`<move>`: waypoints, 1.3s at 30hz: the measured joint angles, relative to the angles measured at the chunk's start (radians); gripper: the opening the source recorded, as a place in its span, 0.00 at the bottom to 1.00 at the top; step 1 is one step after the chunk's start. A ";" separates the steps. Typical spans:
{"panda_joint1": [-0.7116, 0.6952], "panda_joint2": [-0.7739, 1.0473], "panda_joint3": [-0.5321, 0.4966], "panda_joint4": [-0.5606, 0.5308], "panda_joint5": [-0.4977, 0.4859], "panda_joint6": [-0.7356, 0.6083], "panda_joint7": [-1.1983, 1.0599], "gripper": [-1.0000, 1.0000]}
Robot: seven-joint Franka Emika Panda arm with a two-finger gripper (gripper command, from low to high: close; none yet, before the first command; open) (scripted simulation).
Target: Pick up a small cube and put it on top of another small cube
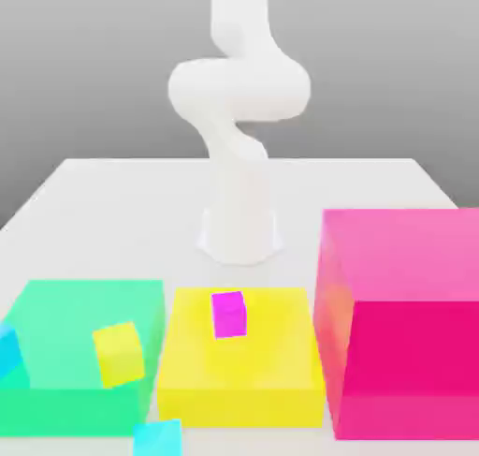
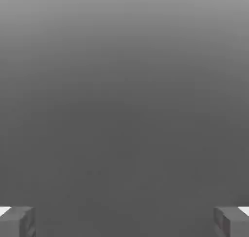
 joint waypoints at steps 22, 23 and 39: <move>0.025 0.803 -0.144 -0.012 0.129 0.239 -0.352 0.50; 0.020 0.839 -0.144 -0.012 0.130 0.250 -0.364 0.50; -0.044 1.205 -0.103 0.016 0.161 0.445 -0.455 0.00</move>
